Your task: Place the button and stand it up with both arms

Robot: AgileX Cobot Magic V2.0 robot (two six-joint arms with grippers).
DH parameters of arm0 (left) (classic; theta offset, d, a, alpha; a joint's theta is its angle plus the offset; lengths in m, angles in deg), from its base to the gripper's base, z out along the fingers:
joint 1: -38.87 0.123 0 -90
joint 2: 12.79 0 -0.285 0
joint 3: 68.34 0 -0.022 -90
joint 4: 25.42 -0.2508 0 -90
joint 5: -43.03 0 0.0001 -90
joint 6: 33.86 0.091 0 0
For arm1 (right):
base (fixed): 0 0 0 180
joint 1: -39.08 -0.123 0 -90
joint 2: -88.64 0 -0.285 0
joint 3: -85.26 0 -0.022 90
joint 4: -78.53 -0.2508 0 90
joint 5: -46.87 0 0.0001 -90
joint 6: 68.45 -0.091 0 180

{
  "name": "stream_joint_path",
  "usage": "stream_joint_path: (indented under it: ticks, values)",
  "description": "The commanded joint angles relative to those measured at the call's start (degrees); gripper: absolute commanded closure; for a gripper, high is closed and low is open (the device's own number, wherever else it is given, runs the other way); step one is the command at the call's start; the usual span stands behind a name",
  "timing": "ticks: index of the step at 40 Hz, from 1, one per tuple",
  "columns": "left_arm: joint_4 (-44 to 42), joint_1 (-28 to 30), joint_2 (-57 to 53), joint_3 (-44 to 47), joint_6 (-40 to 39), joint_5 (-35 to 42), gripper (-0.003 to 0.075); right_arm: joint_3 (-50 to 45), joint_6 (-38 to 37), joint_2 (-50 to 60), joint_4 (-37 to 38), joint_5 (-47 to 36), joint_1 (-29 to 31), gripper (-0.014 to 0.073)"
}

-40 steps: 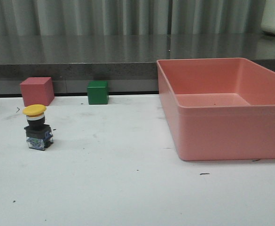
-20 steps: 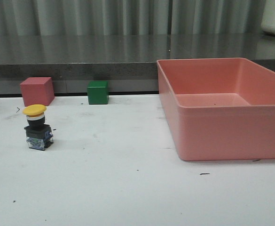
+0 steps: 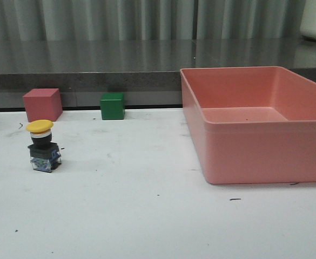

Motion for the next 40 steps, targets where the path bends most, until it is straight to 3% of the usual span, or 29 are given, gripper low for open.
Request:
stream_joint_path:
  ticks: [1, 7, 13, 17, 27, 40]
  values:
    - [0.1, 0.1, -1.2, 1.0, -0.5, 4.1, 0.0740, 0.7, 0.4, -0.3, 0.8, -5.0, 0.2, 0.0662]
    - [0.1, 0.1, -1.2, 1.0, -0.5, 4.1, 0.0740, -3.2, 1.6, 2.3, -0.9, -9.7, 0.2, 0.0662]
    - [0.1, 0.1, -1.2, 1.0, -0.5, 4.1, 0.0740, -11.8, 8.5, 6.5, -7.7, -17.7, 0.2, 0.0662]
    - [0.1, 0.1, -1.2, 1.0, -0.5, 4.1, 0.0740, -17.2, 9.3, 10.2, -9.9, -21.0, 0.2, 0.0662]
    - [0.1, 0.1, -1.2, 1.0, -0.5, 4.1, 0.0740, -23.9, 9.3, 21.9, -12.1, -19.5, 0.2, 0.0662]
    - [0.1, 0.1, -1.2, 1.0, -0.5, 4.1, 0.0740, -23.9, 9.3, 22.0, -12.3, -19.7, 0.2, 0.0662]
